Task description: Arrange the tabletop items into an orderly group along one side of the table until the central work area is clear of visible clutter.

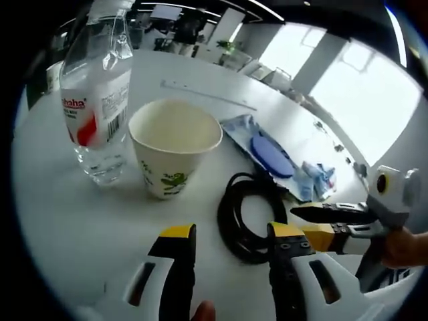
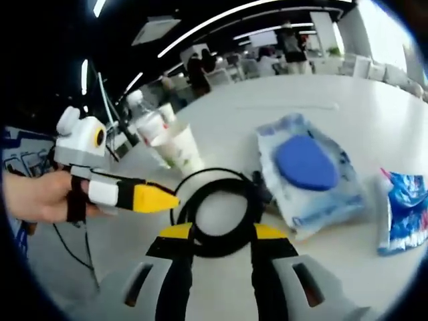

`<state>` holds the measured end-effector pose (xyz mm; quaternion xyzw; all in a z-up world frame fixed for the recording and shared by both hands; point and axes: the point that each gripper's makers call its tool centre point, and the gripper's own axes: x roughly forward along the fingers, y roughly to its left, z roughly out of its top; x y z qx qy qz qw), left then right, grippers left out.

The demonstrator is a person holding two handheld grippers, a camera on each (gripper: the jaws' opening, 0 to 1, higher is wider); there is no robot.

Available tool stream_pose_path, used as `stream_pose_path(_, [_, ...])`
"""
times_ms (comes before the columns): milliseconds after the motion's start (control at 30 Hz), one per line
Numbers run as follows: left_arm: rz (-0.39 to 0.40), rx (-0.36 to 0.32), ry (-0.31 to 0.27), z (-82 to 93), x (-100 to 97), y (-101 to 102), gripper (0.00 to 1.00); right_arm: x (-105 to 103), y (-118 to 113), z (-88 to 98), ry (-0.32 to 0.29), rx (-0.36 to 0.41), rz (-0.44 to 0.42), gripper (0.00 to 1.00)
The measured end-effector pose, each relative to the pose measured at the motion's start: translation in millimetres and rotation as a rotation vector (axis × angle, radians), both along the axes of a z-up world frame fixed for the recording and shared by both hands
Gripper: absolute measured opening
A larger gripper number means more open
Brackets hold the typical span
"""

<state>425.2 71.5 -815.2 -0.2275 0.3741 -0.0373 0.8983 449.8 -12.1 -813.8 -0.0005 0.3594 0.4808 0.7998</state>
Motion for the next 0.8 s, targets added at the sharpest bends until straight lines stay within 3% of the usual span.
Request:
stream_pose_path(500, [-0.017,-0.011,0.009,-6.1,2.1,-5.0,0.35,2.9,-2.0,-11.6,0.025,-0.025,-0.027,0.28])
stream_pose_path(633, [-0.022,-0.004,0.020,-10.6,2.3,-4.3,0.32,6.9,-3.5,-13.4,0.024,-0.039,-0.034,0.22])
stream_pose_path(800, [-0.039,-0.014,0.030,-12.6,2.4,-9.8,0.21,10.3,-6.8,-16.4,0.027,-0.064,-0.050,0.12])
